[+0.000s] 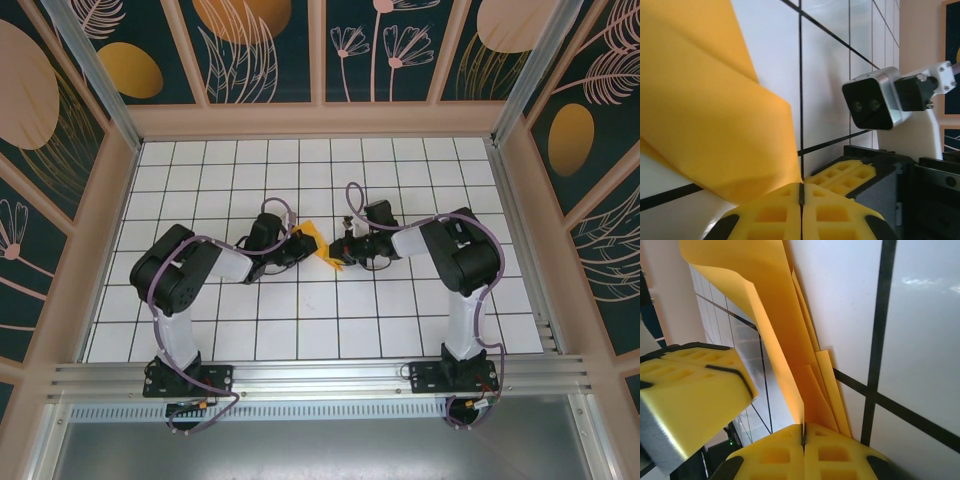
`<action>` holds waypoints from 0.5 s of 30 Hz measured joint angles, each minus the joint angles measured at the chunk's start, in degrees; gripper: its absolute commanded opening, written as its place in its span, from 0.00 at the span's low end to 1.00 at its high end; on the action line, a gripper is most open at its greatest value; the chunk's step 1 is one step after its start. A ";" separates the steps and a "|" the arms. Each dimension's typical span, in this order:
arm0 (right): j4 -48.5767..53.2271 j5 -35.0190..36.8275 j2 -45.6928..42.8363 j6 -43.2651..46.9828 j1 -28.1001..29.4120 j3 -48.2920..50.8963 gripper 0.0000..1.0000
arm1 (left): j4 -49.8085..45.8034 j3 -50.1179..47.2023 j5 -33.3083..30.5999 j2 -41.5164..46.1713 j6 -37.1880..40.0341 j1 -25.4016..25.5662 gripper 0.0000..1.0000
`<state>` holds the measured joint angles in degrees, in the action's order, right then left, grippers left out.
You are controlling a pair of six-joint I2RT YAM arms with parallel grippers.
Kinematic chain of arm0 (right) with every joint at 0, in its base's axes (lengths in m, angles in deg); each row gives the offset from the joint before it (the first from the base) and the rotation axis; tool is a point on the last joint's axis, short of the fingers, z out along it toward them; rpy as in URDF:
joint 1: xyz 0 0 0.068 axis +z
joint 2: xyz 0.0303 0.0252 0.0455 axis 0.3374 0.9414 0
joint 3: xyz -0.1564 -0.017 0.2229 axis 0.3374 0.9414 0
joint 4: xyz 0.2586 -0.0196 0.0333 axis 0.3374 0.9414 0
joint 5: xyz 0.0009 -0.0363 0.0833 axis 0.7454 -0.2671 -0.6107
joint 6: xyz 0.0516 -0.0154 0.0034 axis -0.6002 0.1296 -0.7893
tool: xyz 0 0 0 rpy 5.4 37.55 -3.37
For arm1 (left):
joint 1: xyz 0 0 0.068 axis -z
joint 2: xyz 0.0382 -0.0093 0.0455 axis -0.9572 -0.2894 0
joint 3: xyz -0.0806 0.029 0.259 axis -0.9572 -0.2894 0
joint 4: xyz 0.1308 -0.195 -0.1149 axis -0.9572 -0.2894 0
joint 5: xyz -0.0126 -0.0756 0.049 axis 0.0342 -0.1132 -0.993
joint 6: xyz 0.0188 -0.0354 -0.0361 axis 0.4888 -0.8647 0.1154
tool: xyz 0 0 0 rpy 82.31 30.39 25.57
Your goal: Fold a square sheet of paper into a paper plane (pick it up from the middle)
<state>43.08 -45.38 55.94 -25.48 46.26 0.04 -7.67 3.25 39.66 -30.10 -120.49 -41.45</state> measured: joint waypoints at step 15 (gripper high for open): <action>5.55 0.66 0.26 0.94 0.07 -2.69 0.05 | -8.20 3.98 -0.79 -2.01 0.04 0.11 0.01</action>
<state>48.63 -44.73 56.20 -24.54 46.33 -2.65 -15.86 7.23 38.88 -32.11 -120.44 -41.35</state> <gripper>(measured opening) 0.057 0.066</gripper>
